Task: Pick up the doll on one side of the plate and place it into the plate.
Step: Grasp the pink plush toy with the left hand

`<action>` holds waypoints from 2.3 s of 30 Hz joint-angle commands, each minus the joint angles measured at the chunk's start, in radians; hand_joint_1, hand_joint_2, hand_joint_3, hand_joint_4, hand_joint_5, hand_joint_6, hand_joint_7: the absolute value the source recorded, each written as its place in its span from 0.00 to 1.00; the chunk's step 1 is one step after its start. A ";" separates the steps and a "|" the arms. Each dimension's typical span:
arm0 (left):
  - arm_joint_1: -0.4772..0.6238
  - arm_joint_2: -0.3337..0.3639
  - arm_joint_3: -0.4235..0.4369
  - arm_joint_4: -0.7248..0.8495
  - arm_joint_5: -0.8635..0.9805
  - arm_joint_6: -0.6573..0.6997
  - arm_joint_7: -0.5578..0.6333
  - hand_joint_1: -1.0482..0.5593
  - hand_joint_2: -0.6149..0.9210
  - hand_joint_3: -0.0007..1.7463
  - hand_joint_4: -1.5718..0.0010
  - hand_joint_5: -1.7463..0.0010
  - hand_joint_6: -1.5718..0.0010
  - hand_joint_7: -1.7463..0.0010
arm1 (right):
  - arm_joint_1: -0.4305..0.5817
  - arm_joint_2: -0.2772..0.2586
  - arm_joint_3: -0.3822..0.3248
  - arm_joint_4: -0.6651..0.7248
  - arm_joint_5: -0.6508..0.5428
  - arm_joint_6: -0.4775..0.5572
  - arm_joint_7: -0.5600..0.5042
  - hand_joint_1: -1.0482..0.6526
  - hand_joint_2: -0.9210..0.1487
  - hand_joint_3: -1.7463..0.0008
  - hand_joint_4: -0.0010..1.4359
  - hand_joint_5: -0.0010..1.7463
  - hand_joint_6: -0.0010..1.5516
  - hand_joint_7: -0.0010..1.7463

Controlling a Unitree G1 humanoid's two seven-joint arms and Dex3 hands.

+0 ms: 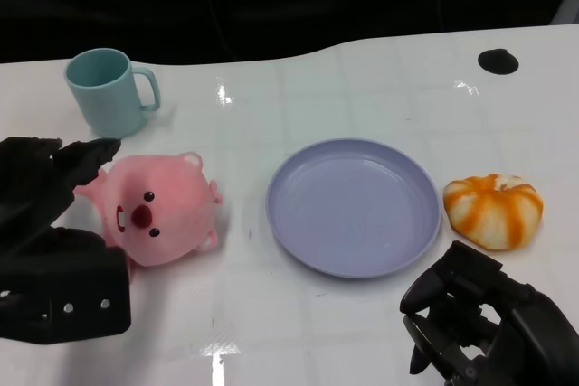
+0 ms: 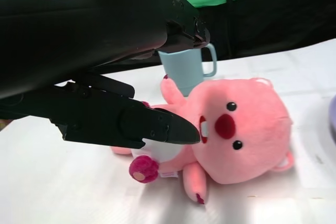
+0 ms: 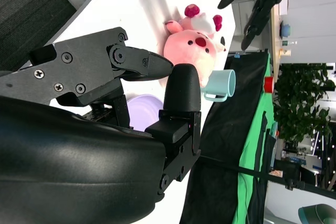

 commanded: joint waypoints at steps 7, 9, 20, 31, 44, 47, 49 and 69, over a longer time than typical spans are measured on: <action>-0.118 0.016 -0.120 0.206 0.089 0.013 0.018 0.18 0.99 0.00 0.99 0.93 0.96 1.00 | 0.013 -0.005 -0.005 -0.018 0.010 0.007 -0.002 0.42 0.01 0.69 0.42 0.97 0.32 0.91; -0.136 0.016 -0.137 0.238 0.096 0.012 0.025 0.18 0.99 0.00 0.99 0.93 0.95 1.00 | 0.014 -0.004 -0.006 -0.019 0.012 0.007 -0.002 0.42 0.02 0.69 0.42 0.97 0.32 0.91; -0.315 -0.041 -0.285 0.550 0.117 0.004 0.035 0.23 0.99 0.00 0.99 0.94 0.95 1.00 | 0.020 -0.004 -0.003 -0.027 0.004 0.015 -0.006 0.41 0.02 0.68 0.43 0.97 0.33 0.90; -0.428 -0.117 -0.383 0.872 0.089 -0.018 0.077 0.38 0.98 0.00 0.76 0.94 0.68 0.96 | 0.021 -0.001 0.001 -0.031 0.005 0.014 -0.007 0.41 0.02 0.68 0.43 0.97 0.32 0.90; -0.460 -0.154 -0.430 1.108 0.052 -0.145 0.304 0.49 1.00 0.05 0.54 0.31 0.30 0.91 | 0.024 -0.003 -0.002 -0.031 0.009 0.014 -0.004 0.41 0.03 0.69 0.43 0.97 0.33 0.89; -0.460 -0.154 -0.435 1.148 0.049 -0.185 0.374 0.49 0.99 0.02 0.56 0.14 0.20 0.90 | 0.024 -0.003 -0.002 -0.032 0.009 0.017 -0.005 0.40 0.03 0.69 0.43 0.97 0.33 0.89; -0.457 -0.158 -0.428 1.163 0.039 -0.195 0.415 0.50 1.00 0.14 0.58 0.04 0.28 0.95 | 0.024 -0.002 -0.002 -0.033 0.012 0.020 -0.005 0.40 0.02 0.69 0.43 0.97 0.33 0.89; -0.384 -0.173 -0.254 0.958 -0.179 -0.299 0.604 0.57 0.77 0.58 0.42 0.00 0.53 0.00 | 0.017 0.002 0.012 -0.020 -0.013 0.005 -0.015 0.40 0.02 0.69 0.44 0.97 0.33 0.90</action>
